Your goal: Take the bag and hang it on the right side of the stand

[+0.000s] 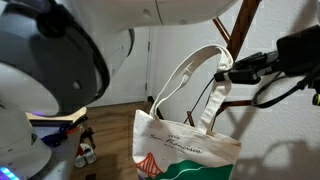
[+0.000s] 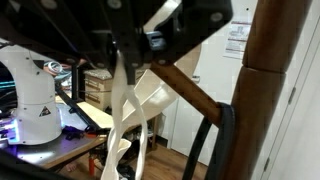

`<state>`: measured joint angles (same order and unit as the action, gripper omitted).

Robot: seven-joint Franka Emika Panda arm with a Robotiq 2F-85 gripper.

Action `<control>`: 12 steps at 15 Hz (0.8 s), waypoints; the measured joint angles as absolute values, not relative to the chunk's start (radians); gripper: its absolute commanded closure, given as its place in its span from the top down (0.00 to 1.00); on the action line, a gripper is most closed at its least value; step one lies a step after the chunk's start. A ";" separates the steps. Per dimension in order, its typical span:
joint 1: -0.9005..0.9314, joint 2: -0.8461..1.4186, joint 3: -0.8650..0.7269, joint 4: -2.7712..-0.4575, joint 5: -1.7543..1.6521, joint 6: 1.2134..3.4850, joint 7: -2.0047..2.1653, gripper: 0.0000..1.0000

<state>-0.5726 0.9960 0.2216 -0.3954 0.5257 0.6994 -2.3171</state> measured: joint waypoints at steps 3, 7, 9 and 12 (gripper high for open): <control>-0.574 0.992 0.216 -0.395 0.525 0.723 -2.300 0.03; -0.574 0.982 0.198 -0.394 0.524 0.778 -2.264 0.45; -0.574 0.977 0.193 -0.393 0.524 0.799 -2.253 0.58; -0.575 0.974 0.198 -0.382 0.526 0.822 -2.221 0.78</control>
